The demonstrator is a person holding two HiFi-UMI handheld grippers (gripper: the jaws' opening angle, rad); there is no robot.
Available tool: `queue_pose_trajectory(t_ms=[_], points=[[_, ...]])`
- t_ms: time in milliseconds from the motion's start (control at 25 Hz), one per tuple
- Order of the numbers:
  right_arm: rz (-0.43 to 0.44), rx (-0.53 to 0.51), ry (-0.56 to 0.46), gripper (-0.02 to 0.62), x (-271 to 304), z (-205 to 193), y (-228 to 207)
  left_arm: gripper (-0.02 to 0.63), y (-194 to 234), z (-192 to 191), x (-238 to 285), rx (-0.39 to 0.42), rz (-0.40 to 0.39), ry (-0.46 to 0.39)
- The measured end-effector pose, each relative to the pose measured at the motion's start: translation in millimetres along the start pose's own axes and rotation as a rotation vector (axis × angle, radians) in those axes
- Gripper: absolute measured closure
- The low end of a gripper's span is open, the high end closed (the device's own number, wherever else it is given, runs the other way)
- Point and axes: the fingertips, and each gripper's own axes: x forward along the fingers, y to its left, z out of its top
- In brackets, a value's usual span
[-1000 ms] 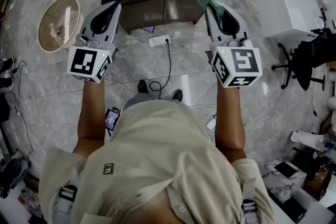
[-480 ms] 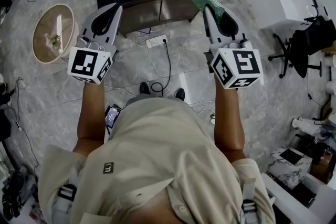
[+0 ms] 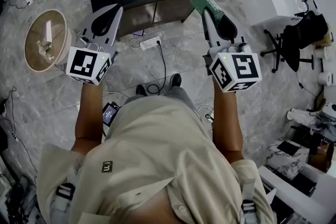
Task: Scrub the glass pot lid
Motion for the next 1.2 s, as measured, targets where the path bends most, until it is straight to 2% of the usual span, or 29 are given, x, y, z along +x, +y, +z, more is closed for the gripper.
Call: queue_pose_trajectory(t_ms=[200, 400, 760, 1200], points=[[0.034, 0.012, -0.003, 0.505, 22, -6, -12, 0.591, 7, -9, 10, 0.003, 0.030, 0.028], [0.107, 0.035, -0.021, 0.505, 53, -11, -31, 0.591, 14, -12, 23, 0.027, 0.105, 0.065], [0.258, 0.070, -0.017, 0.505, 120, -22, -91, 0.591, 12, -17, 85, 0.034, 0.230, 0.136], [0.388, 0.088, -0.027, 0.505, 166, -29, -140, 0.591, 1, -19, 133, 0.043, 0.352, 0.188]])
